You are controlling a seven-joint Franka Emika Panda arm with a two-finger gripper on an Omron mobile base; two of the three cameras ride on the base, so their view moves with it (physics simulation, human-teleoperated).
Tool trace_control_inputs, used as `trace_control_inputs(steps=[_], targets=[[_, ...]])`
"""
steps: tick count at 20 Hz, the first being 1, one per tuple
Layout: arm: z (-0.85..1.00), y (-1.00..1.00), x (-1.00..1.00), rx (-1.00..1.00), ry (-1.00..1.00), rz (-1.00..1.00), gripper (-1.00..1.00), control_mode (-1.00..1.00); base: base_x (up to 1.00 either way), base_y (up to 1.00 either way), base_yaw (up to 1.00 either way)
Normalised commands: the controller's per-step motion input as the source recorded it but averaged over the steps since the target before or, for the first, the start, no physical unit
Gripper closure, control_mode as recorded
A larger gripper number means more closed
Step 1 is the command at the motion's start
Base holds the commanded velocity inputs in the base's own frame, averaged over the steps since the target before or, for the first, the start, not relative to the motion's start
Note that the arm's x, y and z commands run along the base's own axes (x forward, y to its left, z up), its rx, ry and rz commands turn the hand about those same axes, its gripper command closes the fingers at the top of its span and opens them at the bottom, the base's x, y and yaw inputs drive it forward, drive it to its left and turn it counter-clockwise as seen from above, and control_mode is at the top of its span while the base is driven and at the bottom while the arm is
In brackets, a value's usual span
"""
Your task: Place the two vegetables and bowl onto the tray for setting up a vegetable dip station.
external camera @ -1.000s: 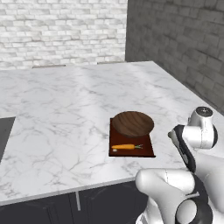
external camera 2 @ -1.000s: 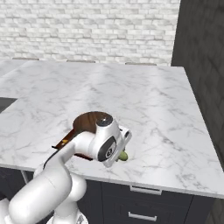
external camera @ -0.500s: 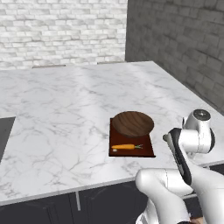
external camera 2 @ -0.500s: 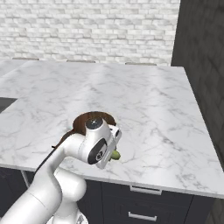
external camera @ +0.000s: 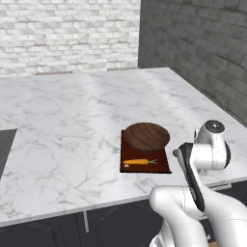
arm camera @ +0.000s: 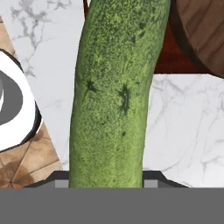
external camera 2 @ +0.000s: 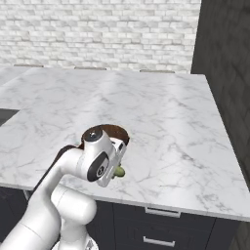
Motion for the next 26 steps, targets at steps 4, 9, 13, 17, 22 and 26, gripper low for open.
trace_control_inputs(steps=[4, 9, 13, 17, 22, 26], targets=[[0.04, 0.29, -0.03, 0.0, 0.03, 0.0, 1.0, -1.0, 0.0, 0.0, 0.0], [0.03, 0.29, -0.02, 0.0, 0.04, 0.0, 1.0, -1.0, 0.0, 0.0, 0.0], [0.02, 0.27, -0.09, 0.0, 0.0, 0.0, 1.0, -1.0, 0.0, 0.0, 0.0], [0.04, 0.26, -0.05, 0.0, 0.0, 0.0, 1.0, -1.0, 0.0, 0.0, 0.0], [0.04, 0.26, -0.05, 0.0, 0.0, 0.0, 1.0, -1.0, 0.0, 0.0, 0.0], [0.05, 0.25, -0.07, 0.0, 0.0, 0.0, 1.0, -1.0, 0.0, 0.0, 0.0]])
